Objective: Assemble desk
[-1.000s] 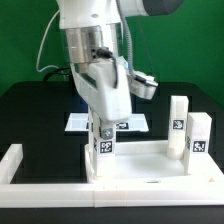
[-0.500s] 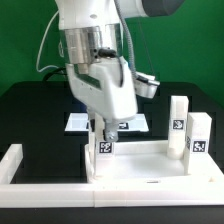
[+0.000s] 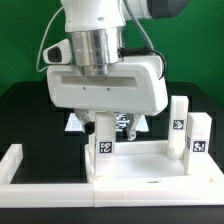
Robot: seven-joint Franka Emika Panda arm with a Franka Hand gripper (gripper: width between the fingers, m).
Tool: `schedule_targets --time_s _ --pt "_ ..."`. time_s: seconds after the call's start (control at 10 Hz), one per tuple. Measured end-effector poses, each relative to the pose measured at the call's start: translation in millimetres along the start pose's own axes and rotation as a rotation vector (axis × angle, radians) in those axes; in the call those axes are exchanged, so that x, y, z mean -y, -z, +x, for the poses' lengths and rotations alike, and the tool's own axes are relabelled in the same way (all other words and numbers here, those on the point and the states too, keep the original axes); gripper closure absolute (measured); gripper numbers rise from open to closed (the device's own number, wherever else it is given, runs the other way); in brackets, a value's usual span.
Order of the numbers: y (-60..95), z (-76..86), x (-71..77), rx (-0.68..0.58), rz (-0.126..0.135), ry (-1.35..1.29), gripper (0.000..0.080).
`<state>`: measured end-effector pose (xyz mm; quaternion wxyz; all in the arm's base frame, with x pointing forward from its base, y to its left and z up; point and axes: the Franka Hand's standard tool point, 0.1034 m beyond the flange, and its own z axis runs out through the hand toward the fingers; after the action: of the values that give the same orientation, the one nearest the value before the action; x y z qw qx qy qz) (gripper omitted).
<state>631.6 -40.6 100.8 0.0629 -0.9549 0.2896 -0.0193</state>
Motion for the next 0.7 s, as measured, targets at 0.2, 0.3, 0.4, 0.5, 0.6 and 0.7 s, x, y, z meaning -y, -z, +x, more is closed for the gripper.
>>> schedule_targets --time_s 0.2,0.3,0.4,0.5,0.6,0.7 --pt "2.2 6.9 -9.1 -0.011 -0.012 0.419 0.0151" --pt "2.0 7.8 -9.0 -0.016 -0.008 0.494 0.0151" --pt "1.5 7.2 -8.4 -0.016 -0.012 0.417 0.0151" --pt "1.7 7.8 -9.4 -0.016 -0.012 0.419 0.0244" --pt "1.6 7.8 -9.4 -0.016 -0.011 0.372 0.0427" --pt "1.4 7.7 -9.4 -0.016 -0.011 0.306 0.0427"
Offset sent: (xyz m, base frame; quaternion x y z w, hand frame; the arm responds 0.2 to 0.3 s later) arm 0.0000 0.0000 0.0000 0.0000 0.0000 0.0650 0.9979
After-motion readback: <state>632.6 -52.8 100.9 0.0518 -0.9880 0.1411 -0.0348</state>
